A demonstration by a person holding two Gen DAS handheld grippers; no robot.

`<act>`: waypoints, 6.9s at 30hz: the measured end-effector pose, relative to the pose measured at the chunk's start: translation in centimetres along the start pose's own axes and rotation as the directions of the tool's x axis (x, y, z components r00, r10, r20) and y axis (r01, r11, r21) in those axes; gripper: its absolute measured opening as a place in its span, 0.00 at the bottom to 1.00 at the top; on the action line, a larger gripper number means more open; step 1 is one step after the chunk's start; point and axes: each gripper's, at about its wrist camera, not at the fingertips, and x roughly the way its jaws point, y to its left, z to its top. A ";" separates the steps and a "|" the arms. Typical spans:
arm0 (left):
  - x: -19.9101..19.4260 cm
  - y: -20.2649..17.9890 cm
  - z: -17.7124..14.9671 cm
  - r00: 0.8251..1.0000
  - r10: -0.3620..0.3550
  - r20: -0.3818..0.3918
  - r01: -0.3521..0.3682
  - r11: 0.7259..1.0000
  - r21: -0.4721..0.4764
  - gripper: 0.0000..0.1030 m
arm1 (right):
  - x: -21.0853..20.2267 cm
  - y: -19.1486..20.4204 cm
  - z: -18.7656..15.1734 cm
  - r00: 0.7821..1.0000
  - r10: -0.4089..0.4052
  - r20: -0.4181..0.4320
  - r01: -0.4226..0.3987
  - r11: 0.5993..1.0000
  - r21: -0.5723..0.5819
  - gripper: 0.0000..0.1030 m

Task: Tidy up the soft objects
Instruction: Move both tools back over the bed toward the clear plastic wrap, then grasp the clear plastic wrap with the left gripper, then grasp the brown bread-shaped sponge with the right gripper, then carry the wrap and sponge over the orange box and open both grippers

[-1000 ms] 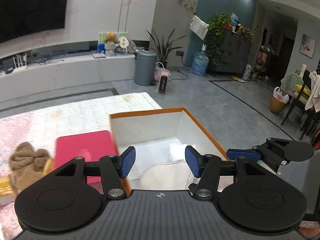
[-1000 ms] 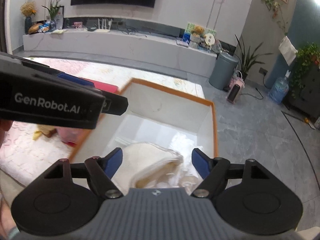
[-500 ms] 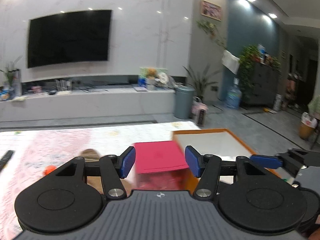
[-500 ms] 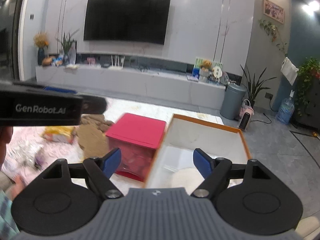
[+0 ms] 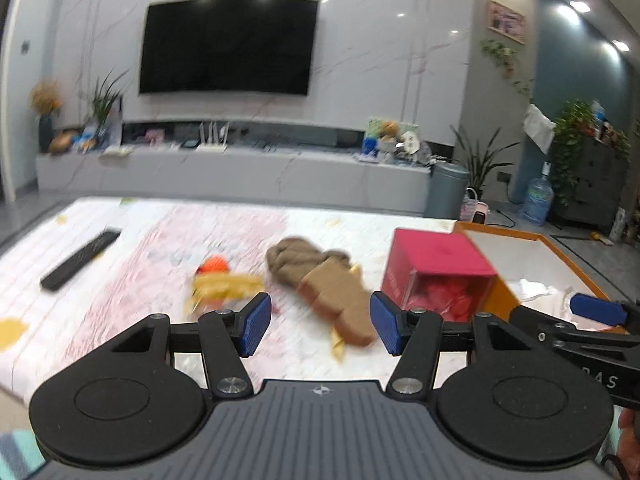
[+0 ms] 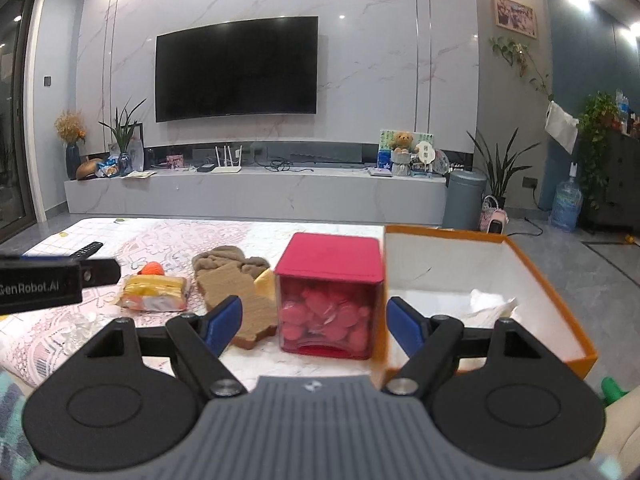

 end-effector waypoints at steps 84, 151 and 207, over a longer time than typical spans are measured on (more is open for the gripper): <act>11.3 6.0 -1.4 0.955 0.226 -0.194 -0.238 0.970 -0.040 0.48 | 21.4 12.4 -2.2 0.990 0.037 -0.133 -0.079 0.942 -0.326 0.73; 4.6 -20.7 5.1 0.892 -0.451 -0.009 0.411 0.804 0.430 0.46 | -0.5 -14.6 4.3 0.996 -0.085 0.024 0.076 0.964 0.256 0.28; 14.6 -21.9 4.3 0.899 -0.350 -0.265 0.439 0.714 0.546 0.69 | 18.9 -23.1 5.7 0.929 0.127 -0.348 0.031 0.910 0.414 0.24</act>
